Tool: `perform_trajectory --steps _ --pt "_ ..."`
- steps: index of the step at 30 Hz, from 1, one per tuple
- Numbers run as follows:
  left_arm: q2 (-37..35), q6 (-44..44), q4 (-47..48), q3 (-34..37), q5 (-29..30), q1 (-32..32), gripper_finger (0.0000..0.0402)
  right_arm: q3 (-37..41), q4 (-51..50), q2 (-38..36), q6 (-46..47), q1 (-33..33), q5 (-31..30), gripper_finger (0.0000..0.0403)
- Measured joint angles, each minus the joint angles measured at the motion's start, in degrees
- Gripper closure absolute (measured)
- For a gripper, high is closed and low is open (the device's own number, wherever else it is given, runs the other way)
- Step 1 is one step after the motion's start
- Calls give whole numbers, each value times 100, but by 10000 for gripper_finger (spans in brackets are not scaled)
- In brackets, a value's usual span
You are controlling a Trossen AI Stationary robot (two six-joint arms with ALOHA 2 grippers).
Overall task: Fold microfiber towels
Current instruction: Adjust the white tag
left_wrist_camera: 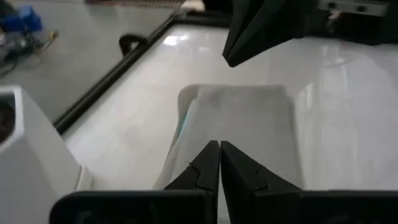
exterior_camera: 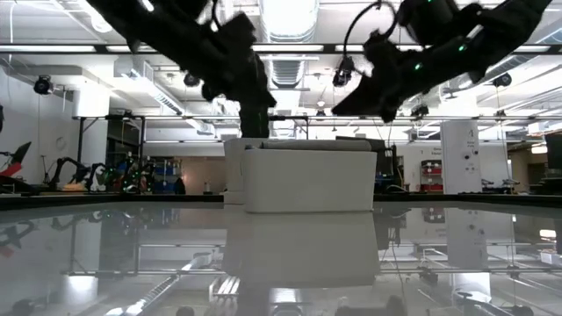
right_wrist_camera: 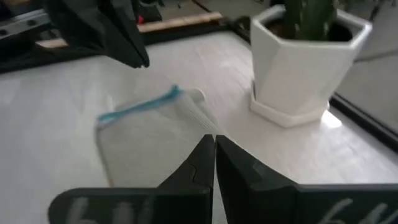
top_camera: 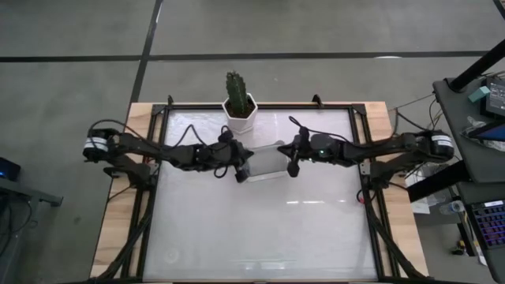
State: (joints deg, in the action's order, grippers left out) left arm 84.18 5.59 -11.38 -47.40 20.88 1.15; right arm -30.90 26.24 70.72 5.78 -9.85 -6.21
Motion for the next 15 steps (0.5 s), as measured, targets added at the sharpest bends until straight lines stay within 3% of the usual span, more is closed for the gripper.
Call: perform_trajectory --steps 8,15 --pt "-789 -165 155 243 -4 -437 402 408 -47 -907 15 365 1 394" --pt "-1074 462 1531 280 -28 -588 402 696 -73 -1431 177 731 14 394"
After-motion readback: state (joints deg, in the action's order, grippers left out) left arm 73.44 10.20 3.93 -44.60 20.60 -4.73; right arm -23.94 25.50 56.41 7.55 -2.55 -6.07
